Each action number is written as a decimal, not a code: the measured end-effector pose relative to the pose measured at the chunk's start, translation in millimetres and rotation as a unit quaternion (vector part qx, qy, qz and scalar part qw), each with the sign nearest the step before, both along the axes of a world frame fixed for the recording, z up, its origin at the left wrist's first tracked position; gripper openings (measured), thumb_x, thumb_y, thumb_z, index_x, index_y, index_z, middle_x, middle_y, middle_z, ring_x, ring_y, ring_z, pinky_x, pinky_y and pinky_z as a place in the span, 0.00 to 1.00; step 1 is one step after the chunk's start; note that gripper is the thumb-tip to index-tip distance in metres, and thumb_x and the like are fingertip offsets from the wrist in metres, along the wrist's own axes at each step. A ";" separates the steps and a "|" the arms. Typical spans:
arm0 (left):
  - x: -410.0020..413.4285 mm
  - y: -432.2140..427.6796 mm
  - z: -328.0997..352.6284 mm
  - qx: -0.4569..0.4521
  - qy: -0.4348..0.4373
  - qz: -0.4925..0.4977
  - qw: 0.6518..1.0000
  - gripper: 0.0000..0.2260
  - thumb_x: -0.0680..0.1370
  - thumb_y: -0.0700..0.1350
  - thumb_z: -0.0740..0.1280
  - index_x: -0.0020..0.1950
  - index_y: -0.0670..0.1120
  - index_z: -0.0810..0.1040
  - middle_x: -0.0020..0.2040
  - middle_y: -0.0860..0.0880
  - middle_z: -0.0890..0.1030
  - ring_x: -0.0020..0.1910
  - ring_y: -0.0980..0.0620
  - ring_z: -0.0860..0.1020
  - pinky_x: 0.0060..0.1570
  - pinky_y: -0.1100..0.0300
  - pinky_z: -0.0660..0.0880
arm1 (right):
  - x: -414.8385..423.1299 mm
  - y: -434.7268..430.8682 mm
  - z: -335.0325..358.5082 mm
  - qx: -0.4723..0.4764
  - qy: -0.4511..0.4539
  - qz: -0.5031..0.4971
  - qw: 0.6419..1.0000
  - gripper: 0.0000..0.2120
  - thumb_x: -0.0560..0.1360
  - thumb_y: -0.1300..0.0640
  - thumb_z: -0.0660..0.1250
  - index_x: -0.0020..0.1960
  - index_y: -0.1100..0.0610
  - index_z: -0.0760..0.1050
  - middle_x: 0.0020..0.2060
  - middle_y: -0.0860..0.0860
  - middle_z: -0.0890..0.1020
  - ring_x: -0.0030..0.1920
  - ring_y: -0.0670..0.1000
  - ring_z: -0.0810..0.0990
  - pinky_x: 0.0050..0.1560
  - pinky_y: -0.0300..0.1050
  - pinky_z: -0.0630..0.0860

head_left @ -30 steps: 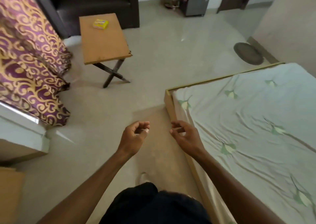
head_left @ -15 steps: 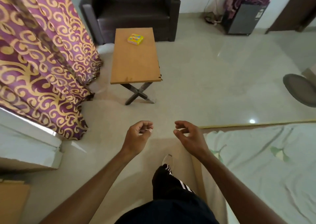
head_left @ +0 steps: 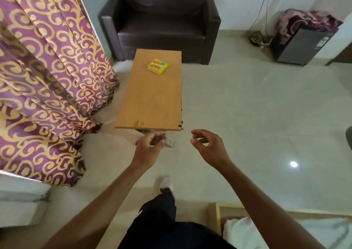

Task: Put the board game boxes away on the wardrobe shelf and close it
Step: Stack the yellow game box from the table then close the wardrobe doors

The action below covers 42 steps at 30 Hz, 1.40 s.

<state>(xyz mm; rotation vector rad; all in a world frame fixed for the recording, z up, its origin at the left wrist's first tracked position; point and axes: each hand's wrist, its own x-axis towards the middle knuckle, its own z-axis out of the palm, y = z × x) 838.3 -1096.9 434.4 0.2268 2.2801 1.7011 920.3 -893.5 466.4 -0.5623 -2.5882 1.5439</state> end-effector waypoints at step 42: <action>-932.1 238.3 -310.2 -0.402 -0.261 -0.008 0.878 0.37 0.72 0.48 0.69 0.77 0.47 0.56 0.78 0.46 0.58 0.76 0.42 0.57 0.71 0.45 0.59 | -953.2 206.3 -356.4 -0.067 -0.373 0.204 0.903 0.28 0.72 0.60 0.70 0.70 0.53 0.69 0.67 0.50 0.75 0.66 0.52 0.73 0.64 0.43 0.69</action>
